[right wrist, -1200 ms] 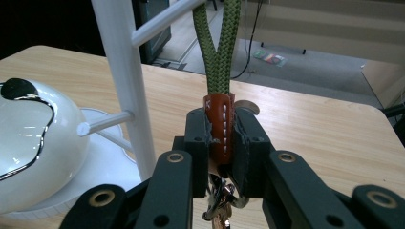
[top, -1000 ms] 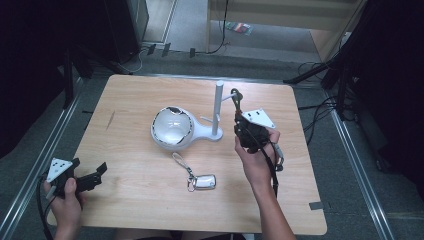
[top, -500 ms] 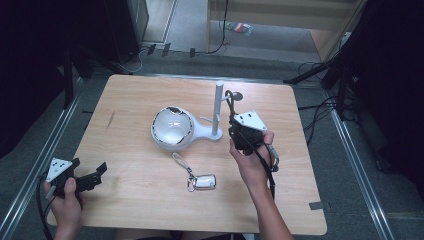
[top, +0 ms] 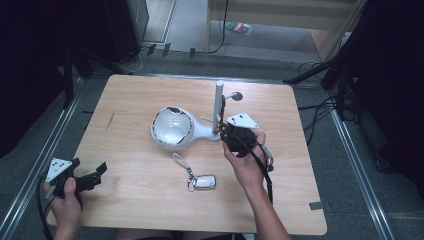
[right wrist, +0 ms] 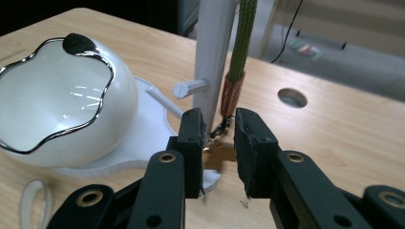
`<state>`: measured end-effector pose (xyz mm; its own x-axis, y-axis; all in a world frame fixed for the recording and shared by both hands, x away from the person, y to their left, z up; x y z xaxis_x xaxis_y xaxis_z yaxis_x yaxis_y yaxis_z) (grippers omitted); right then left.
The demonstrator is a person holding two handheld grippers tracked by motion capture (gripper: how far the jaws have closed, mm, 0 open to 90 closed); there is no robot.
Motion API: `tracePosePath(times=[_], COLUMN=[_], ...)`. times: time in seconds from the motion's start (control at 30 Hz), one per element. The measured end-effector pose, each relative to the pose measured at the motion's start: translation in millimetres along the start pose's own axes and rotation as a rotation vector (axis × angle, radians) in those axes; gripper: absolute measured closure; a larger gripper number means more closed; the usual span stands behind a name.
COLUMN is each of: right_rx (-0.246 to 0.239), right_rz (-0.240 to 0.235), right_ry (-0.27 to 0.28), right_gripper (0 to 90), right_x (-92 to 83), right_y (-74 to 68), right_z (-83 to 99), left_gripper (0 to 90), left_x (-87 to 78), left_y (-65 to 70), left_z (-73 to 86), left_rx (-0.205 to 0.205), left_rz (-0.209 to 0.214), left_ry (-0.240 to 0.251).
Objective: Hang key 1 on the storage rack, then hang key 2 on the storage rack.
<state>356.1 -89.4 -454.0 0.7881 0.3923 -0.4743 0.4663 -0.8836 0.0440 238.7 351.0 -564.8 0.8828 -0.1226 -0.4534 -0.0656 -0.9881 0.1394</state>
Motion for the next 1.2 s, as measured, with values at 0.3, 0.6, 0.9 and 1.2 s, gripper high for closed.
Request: tracePosePath(times=[0.3,0.6,0.9,1.2], right_rx=[0.038,0.021,0.02,-0.001], right_rz=[-0.027,-0.065,-0.147,-0.163], right_ry=[-0.115,-0.27,-0.348,-0.398], right_gripper=[60.2,51.0,49.7,48.6], right_x=[-0.5,-0.7,2.0,6.5], right_y=[7.4,10.4,6.1,0.2], right_z=[4.6,10.0,17.8,22.3], left_gripper=[0.4,0.4,0.4,0.4], left_x=[2.0,3.2,3.2,3.1], left_y=[-0.1,0.7,0.7,0.4], left_z=[-0.6,-0.8,-0.8,-0.8], left_rx=[0.005,0.011,0.01,0.006], left_rz=[-0.005,-0.006,-0.005,-0.006], left_ry=[-0.02,-0.024,-0.024,-0.022])
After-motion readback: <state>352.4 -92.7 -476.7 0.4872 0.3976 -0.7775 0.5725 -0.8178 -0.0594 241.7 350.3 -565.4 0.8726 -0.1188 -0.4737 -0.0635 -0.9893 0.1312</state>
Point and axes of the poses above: each handheld gripper's, and its own axes: x roughly forward along the jaws, z roughly out of its underside, y roughly to its right, the point moved 3 cm from there along x, roughly forward along the jaws, and after that the axes turned 3 degrees about -z, right-handed, at the moved point
